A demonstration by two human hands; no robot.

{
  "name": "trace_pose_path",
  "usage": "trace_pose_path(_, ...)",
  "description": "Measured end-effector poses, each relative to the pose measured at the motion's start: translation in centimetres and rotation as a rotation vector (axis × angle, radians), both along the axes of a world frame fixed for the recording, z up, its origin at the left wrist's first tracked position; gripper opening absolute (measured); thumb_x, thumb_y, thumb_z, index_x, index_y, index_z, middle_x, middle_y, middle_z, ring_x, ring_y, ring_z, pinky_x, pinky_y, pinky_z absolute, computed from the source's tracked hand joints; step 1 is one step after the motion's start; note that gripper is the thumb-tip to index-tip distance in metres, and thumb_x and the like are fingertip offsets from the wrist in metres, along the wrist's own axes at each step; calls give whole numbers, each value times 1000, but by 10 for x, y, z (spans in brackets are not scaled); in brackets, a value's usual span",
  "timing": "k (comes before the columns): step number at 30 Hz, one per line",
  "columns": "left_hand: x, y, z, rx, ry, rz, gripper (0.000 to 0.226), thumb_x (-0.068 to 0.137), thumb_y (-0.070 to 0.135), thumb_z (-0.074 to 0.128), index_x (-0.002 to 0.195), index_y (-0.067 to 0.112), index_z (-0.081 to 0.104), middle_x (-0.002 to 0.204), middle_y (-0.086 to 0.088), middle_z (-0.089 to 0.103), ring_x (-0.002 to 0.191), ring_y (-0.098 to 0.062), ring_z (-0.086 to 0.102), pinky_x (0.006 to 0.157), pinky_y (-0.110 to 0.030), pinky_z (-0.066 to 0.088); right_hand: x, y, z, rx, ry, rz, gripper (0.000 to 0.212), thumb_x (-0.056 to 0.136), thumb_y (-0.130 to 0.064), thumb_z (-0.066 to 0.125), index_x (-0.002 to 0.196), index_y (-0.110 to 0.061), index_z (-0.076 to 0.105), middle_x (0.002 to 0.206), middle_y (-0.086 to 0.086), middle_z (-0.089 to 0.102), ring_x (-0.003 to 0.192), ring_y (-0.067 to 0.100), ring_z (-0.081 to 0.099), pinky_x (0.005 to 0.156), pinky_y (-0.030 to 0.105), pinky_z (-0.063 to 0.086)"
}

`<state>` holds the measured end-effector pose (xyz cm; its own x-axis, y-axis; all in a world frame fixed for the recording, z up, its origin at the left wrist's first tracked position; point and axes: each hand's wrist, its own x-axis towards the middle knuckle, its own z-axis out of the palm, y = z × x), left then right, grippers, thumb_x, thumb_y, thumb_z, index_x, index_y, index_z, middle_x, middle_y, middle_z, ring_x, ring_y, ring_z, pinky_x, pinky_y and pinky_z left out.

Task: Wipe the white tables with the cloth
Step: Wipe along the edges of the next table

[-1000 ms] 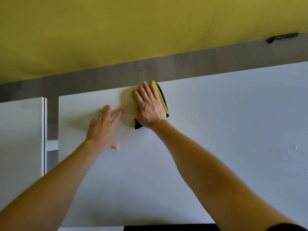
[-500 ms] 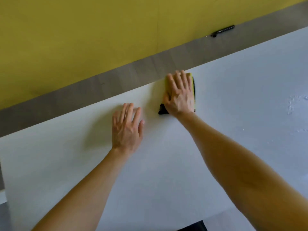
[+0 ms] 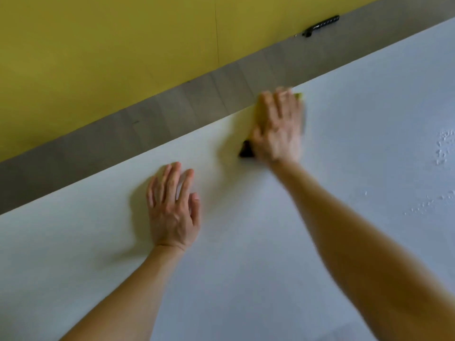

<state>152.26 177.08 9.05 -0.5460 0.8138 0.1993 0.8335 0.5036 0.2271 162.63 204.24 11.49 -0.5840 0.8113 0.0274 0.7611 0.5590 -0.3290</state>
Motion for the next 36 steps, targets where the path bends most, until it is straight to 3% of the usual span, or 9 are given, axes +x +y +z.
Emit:
trace_pose_path(3, -1, -2, -1, 20, -7, 11, 52, 105, 26, 53, 154, 10, 59, 168, -12, 46, 159, -33, 40, 123, -63, 34, -30, -96, -1, -32, 52, 498, 66, 99, -35, 59, 160, -11, 52, 169, 20, 43, 163, 41, 27, 135, 58, 11)
trace_pose_path(6, 0, -2, -1, 36, -7, 22, 51, 104, 26, 55, 151, 7, 60, 167, -13, 48, 159, -32, 40, 124, -62, 34, -12, -64, -1, -47, 44, 803, 65, 103, -41, 52, 164, -17, 49, 173, 14, 39, 165, 35, 26, 137, 53, 11)
trace_pose_path(11, -1, 1, -3, 52, -11, 10, 49, 105, 25, 54, 151, 8, 60, 168, -11, 47, 160, -31, 39, 126, -61, 32, 57, 71, 0, 8, 32, 211, 68, 96, -40, 54, 160, -18, 52, 166, 17, 47, 160, 41, 33, 134, 58, 18)
trace_pose_path(15, -1, 1, -3, 70, -8, 1, 48, 105, 24, 52, 150, 8, 60, 168, -11, 47, 159, -32, 39, 126, -60, 31, 36, 2, -1, 14, 6, -147, 76, 93, -39, 48, 165, -15, 43, 173, 15, 37, 165, 37, 23, 136, 55, 8)
trace_pose_path(20, -1, 0, -2, 82, 3, -17, 51, 100, 17, 55, 150, 8, 59, 168, -12, 47, 159, -33, 40, 126, -60, 31, 45, -169, 6, -51, 73, 436, 67, 98, -33, 63, 160, -10, 52, 167, 19, 46, 164, 41, 27, 133, 61, 16)
trace_pose_path(23, -2, 2, -3, 95, 8, -19, 49, 101, 16, 53, 150, 8, 60, 167, -12, 48, 158, -33, 40, 125, -60, 32, 74, -126, 1, -33, 59, 740, 68, 98, -38, 64, 161, -13, 52, 167, 16, 47, 163, 38, 31, 134, 58, 18)
trace_pose_path(28, 0, 2, -5, 124, 20, -5, 47, 101, 19, 56, 148, 11, 63, 165, -11, 51, 157, -32, 43, 125, -58, 33, 91, 11, 1, 16, -39, 117, 74, 99, -51, 47, 167, -23, 41, 173, 10, 39, 166, 34, 21, 137, 53, 9)
trace_pose_path(31, -3, 1, -7, 130, 29, -4, 48, 100, 19, 56, 147, 11, 64, 165, -11, 51, 156, -32, 43, 125, -57, 32, 72, -18, 2, -12, -47, -75, 80, 95, -51, 43, 169, -20, 36, 177, 10, 30, 168, 32, 14, 137, 52, 4)
trace_pose_path(36, -7, -1, -8, 157, -25, -17, 48, 98, 18, 59, 144, 11, 66, 162, -12, 54, 154, -34, 46, 124, -59, 34, 91, -207, 10, -28, -2, 591, 72, 100, -37, 59, 166, -13, 43, 175, 13, 34, 167, 35, 17, 136, 57, 11)
